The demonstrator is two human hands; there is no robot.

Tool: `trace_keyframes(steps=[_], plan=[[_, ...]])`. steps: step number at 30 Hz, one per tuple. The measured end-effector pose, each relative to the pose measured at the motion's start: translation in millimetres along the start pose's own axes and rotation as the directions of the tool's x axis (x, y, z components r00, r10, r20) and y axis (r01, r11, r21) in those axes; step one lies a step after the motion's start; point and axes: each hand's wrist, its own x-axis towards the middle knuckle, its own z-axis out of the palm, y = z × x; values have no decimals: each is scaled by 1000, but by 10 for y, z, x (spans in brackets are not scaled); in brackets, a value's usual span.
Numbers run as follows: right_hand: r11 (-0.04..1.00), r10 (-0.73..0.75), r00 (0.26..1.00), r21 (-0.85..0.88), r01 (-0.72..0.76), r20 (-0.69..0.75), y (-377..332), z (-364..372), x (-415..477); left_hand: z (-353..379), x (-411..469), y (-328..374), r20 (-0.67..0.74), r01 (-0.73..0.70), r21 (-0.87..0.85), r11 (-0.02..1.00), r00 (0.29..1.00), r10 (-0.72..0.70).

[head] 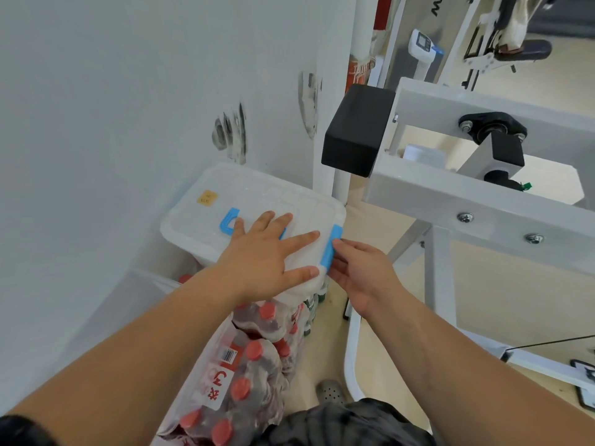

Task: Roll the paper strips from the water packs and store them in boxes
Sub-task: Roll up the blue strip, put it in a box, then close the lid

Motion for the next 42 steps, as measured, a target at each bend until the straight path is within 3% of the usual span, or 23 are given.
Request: trace_keyframes(steps=[5,9,12,14,16,18,20,21,22,26,29,31,35,37,39,42], plan=[[997,-26,1000,-72,26,-4,-7,80,-10,-21,1,35,-16,20,8,1000,1000,-20],[939,-189,978,-308,152,-93,-71,163,32,-51,-95,63,-113,54,-134,990,991,-69],[876,-324,938,-414,248,-124,-194,101,66,-19,-183,-96,-254,196,-174,965,938,-236],[800,-376,924,-526,288,-65,-197,67,59,14,-227,-286,-249,361,-182,915,883,-398],[606,-418,907,-726,324,55,-111,68,56,42,-258,-435,-197,466,-189,864,844,-498],[214,-436,874,-919,331,213,-21,130,-1,59,-284,-496,-167,473,-210,856,845,-508],[-230,-452,777,-899,372,437,15,247,-67,74,-307,-524,-155,444,-213,870,864,-479],[-377,-409,736,-834,402,539,-8,328,-110,80,-316,-545,-160,426,-217,879,872,-462],[-454,-341,718,-775,440,607,-26,407,-125,82,-326,-571,-175,405,-229,885,877,-447],[-493,-132,721,-676,547,680,-76,711,-63,95,-356,-704,-295,307,-437,845,839,-458],[-485,-56,733,-660,573,678,-32,848,6,78,-378,-776,-255,327,-596,734,789,-559],[-458,-36,751,-679,573,659,-21,863,39,42,-386,-813,-178,341,-705,623,764,-620],[-439,-44,764,-699,564,644,-41,821,72,-49,-367,-897,94,363,-895,259,721,-686],[-443,-49,765,-700,560,642,-31,825,71,-65,-354,-922,159,347,-925,155,724,-671],[-451,-54,763,-698,556,644,-9,840,60,-58,-336,-944,145,296,-948,116,727,-671],[-456,-57,767,-700,550,639,10,850,56,-24,-310,-973,60,254,-950,181,718,-693]])
